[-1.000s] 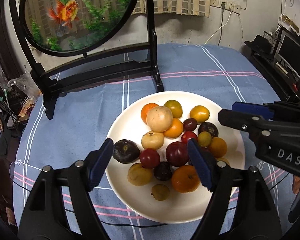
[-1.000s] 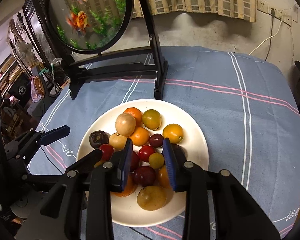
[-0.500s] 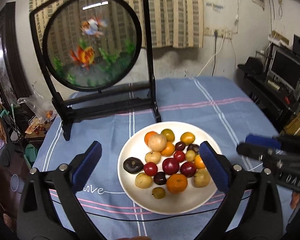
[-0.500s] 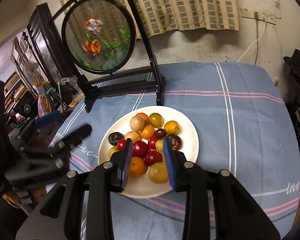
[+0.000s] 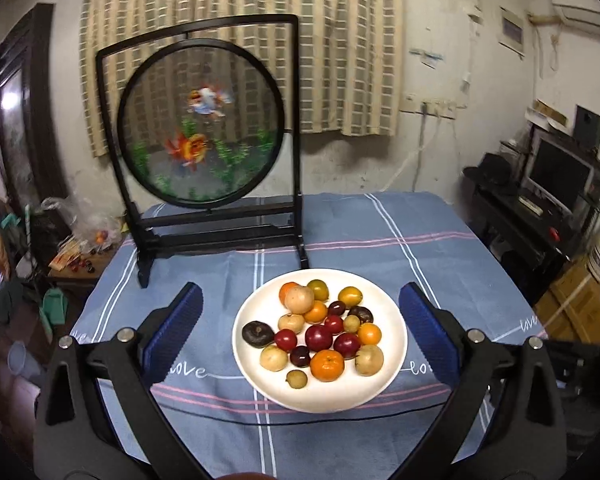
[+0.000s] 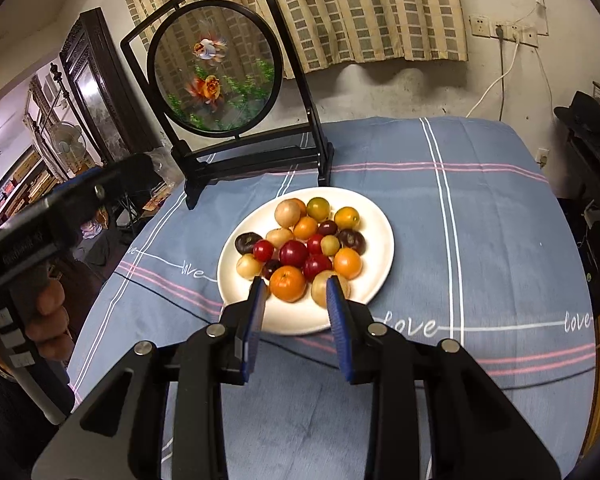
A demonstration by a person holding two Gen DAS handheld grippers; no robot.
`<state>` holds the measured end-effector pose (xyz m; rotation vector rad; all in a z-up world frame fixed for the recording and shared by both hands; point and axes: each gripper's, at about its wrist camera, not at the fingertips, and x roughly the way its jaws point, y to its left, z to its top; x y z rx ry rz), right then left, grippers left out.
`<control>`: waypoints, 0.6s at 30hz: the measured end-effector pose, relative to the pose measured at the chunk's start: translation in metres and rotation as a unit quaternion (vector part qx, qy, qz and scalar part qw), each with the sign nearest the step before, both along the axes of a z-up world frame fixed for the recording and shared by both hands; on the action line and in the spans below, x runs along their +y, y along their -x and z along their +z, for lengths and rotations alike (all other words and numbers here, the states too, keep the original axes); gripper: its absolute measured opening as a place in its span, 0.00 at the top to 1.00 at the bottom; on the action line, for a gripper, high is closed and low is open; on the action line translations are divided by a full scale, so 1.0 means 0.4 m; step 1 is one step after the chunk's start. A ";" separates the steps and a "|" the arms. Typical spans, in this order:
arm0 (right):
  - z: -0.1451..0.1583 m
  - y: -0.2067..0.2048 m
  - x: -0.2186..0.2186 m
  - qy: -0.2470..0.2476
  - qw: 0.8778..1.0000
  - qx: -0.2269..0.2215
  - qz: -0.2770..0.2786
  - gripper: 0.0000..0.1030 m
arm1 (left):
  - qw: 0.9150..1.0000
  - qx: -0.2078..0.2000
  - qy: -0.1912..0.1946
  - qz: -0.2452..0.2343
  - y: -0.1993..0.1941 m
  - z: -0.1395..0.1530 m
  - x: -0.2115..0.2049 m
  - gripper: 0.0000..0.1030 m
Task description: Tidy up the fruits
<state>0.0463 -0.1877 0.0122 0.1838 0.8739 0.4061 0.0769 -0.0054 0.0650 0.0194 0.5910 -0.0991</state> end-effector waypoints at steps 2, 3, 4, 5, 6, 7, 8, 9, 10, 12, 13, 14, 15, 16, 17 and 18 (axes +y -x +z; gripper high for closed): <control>-0.001 0.015 0.000 -0.001 1.000 0.001 0.000 0.69 | 1.000 0.007 0.013 0.008 0.004 0.002 0.008 0.03; -0.001 0.020 0.000 0.000 1.000 0.001 0.000 0.69 | 1.000 0.008 0.012 0.011 0.006 0.002 0.010 0.03; 0.000 0.026 0.000 0.001 1.000 0.001 0.000 0.69 | 1.000 0.010 0.009 0.013 0.006 0.001 0.010 0.03; 0.001 0.029 0.000 0.001 1.000 0.001 0.001 0.69 | 1.000 0.011 0.005 0.016 0.009 0.001 0.010 0.03; 0.001 0.034 0.000 0.002 1.000 0.001 0.000 0.69 | 1.000 0.012 0.004 0.016 0.010 0.002 0.012 0.03; 0.002 0.037 0.000 0.002 1.000 0.000 0.000 0.69 | 1.000 0.014 0.004 0.018 0.011 0.003 0.013 0.03; 0.003 0.039 0.002 0.003 1.000 0.000 0.001 0.69 | 1.000 0.015 0.003 0.021 0.013 0.004 0.014 0.03; 0.003 0.041 0.002 0.004 1.000 0.000 0.002 0.69 | 1.000 0.016 0.001 0.024 0.013 0.004 0.014 0.03; 0.003 0.043 0.003 0.005 1.000 0.000 0.002 0.69 | 1.000 0.016 -0.003 0.023 0.014 0.005 0.013 0.03; 0.002 0.048 0.006 0.010 1.000 -0.002 0.004 0.69 | 1.000 0.015 -0.012 0.024 0.017 0.007 0.009 0.03; 0.002 0.051 0.008 0.014 1.000 -0.004 0.006 0.69 | 1.000 0.013 -0.016 0.023 0.019 0.009 0.007 0.03; 0.001 0.053 0.010 0.016 1.000 -0.005 0.007 0.69 | 1.000 0.011 -0.018 0.017 0.019 0.011 0.005 0.02; 0.001 0.056 0.010 0.017 1.000 -0.005 0.007 0.69 | 1.000 0.011 -0.021 0.017 0.019 0.012 0.004 0.02; 0.001 0.057 0.009 0.017 1.000 -0.005 0.007 0.69 | 0.999 0.009 -0.028 0.020 0.021 0.013 0.002 0.02; 0.000 0.058 0.009 0.021 1.000 -0.007 0.005 0.68 | 0.999 0.007 -0.030 0.020 0.023 0.015 0.001 0.02; 0.000 0.058 0.010 0.026 1.000 -0.009 0.004 0.67 | 0.999 0.006 -0.034 0.018 0.024 0.017 -0.001 0.02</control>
